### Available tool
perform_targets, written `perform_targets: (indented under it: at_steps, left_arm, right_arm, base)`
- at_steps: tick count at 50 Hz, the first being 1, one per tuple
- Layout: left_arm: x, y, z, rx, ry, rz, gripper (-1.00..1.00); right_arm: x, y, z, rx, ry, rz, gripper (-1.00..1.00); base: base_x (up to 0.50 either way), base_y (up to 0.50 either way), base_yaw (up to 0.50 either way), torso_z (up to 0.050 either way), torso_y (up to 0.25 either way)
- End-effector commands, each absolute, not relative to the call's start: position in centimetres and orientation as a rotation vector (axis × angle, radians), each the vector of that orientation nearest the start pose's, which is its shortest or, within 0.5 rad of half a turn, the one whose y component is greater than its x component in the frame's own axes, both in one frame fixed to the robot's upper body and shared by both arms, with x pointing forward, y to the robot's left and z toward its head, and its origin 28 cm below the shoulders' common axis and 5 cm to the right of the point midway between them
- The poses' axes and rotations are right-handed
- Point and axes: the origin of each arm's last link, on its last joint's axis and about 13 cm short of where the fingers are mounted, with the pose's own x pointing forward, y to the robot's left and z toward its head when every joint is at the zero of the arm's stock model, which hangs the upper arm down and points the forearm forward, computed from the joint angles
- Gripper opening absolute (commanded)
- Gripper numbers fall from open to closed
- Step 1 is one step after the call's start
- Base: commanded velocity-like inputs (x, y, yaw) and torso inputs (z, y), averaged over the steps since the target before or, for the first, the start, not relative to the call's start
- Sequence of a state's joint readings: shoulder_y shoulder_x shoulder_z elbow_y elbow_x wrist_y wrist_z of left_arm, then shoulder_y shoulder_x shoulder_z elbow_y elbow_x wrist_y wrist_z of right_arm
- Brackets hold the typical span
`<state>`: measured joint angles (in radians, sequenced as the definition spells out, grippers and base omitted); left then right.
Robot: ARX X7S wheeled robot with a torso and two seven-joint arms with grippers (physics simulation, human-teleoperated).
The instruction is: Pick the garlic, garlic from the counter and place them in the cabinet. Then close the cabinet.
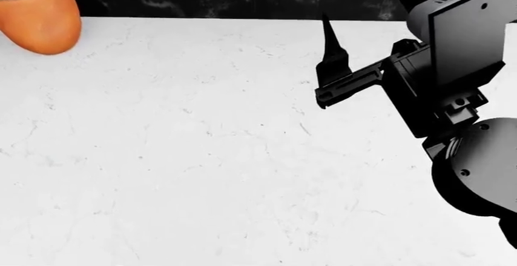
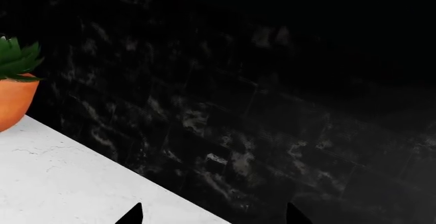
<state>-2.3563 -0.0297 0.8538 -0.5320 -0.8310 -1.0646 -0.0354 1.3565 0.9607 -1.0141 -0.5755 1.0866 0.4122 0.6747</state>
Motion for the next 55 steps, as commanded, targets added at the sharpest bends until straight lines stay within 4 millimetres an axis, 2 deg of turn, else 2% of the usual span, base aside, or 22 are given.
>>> perform_targets:
  at_steps: [1,25,32,33,34,55]
  left_arm:
    - [28.7,13.9,52.2,0.271,0.23,-0.45,1.0]
    - [28.7,13.9,52.2,0.271,0.23,-0.45,1.0]
    - [28.7,13.9,52.2,0.271,0.23,-0.45,1.0]
    - [28.3,14.0,53.0,0.326,0.176,-0.525,1.0]
    - [28.5,14.3,53.1,0.341,0.176,-0.528,1.0]
    - [29.9,13.9,51.6,0.382,0.226,-0.523,1.0]
  right_arm:
    - [24.1,-12.0,29.2,-0.351,-0.425,0.257,1.0]
    - [24.2,-12.1,28.9,-0.348,-0.422,0.258,1.0]
    - [24.1,-12.1,29.0,-0.348,-0.422,0.255,1.0]
    - [24.1,-12.1,29.0,-0.348,-0.422,0.255,1.0]
    - [24.1,-12.1,29.0,-0.348,-0.423,0.254,1.0]
    - [24.3,-12.6,30.3,-0.364,-0.438,0.231,1.0]
  base:
    - [0.01,0.0,0.0,0.0,-0.074]
    - [0.0,0.0,0.0,0.001,-0.116]
    - [0.0,0.0,0.0,0.0,0.25]
    - [0.0,0.0,0.0,0.0,0.25]
    - [0.01,0.0,0.0,0.0,0.25]
    - [0.0,0.0,0.0,0.0,0.25]
